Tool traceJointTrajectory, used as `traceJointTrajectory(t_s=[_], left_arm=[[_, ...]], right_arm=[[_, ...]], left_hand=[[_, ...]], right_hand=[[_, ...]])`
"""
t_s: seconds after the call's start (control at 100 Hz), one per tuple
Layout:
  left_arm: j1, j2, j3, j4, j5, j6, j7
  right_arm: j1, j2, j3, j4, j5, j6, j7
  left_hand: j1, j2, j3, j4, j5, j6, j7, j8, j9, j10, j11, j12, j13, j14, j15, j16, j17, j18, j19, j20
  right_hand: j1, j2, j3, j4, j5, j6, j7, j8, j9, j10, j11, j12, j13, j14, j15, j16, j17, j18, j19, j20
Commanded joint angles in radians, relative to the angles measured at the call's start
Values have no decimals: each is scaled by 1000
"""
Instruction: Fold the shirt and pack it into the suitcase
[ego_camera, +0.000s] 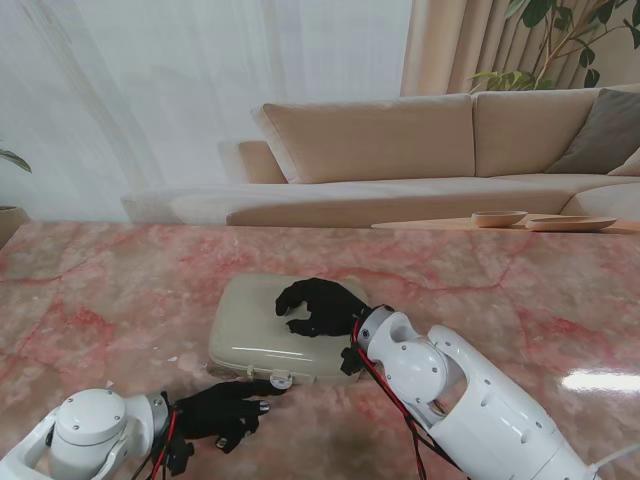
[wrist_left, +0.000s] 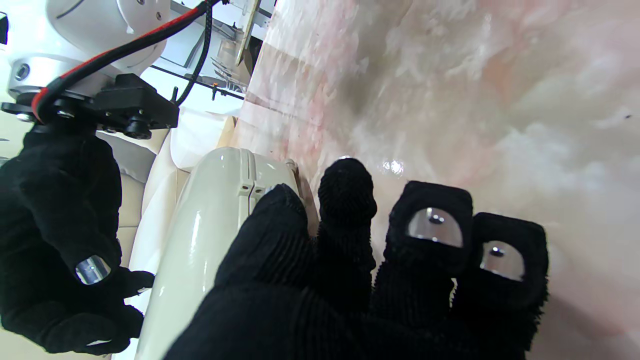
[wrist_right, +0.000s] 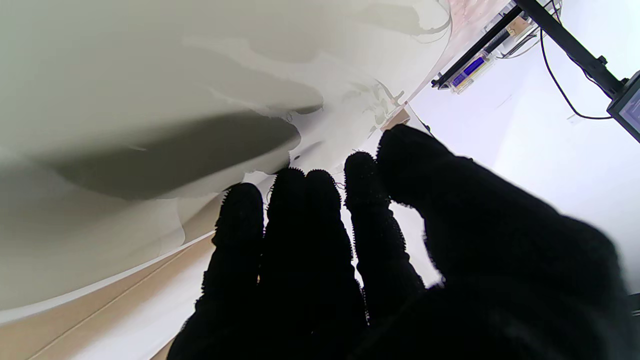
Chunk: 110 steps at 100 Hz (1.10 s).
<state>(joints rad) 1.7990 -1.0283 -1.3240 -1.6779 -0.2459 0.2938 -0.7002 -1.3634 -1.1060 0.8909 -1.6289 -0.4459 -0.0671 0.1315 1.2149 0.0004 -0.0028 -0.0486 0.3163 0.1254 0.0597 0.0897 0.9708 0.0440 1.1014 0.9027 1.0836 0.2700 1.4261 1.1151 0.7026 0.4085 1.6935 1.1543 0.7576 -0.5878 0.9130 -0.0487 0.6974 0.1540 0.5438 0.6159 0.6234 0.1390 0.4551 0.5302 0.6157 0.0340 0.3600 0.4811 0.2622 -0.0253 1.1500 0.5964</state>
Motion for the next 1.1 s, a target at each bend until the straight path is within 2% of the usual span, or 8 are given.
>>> traceJointTrajectory(t_s=[0.0, 0.41, 0.83, 1.09], left_arm=[[1, 0, 1, 9, -7, -17, -18], [10, 3, -8, 4, -24, -50, -41], [11, -5, -20, -3, -30, -57, -14], [21, -9, -29, -16, -44, -82, -1]], right_arm=[[-38, 15, -21, 80, -2, 28, 45], [-33, 15, -23, 91, 1, 26, 46], [-29, 15, -26, 101, 3, 25, 47], [-25, 15, -29, 108, 5, 25, 50]], left_hand=[[76, 35, 19, 14, 49, -204, 13, -3, -9, 2, 17, -3, 10, -22, 67, 18, -5, 4, 95, 32], [76, 30, 14, 15, 74, -200, 26, 7, 1, 9, 14, 0, 21, -26, 75, 17, 2, 3, 100, 40], [76, 30, 13, 16, 80, -186, 33, 13, 3, 9, 11, 3, 21, -25, 75, 16, 2, 6, 99, 41], [76, 29, 14, 16, 91, -183, 42, 18, 5, 8, 10, 5, 21, -22, 75, 15, 2, 9, 99, 42]], right_hand=[[3, -26, -1, 18, 4, -7, 18, -6, 18, 117, 8, 14, 42, 185, 50, 20, 32, 263, -83, -38], [3, -26, -2, 18, 4, -7, 19, -7, 17, 118, 7, 13, 42, 184, 49, 20, 31, 264, -84, -38], [1, -25, -2, 18, 2, -7, 20, -9, 18, 118, 8, 14, 43, 184, 49, 20, 31, 263, -84, -37], [2, -28, -1, 18, 4, -6, 19, -8, 17, 118, 8, 14, 42, 184, 49, 20, 32, 263, -84, -37]])
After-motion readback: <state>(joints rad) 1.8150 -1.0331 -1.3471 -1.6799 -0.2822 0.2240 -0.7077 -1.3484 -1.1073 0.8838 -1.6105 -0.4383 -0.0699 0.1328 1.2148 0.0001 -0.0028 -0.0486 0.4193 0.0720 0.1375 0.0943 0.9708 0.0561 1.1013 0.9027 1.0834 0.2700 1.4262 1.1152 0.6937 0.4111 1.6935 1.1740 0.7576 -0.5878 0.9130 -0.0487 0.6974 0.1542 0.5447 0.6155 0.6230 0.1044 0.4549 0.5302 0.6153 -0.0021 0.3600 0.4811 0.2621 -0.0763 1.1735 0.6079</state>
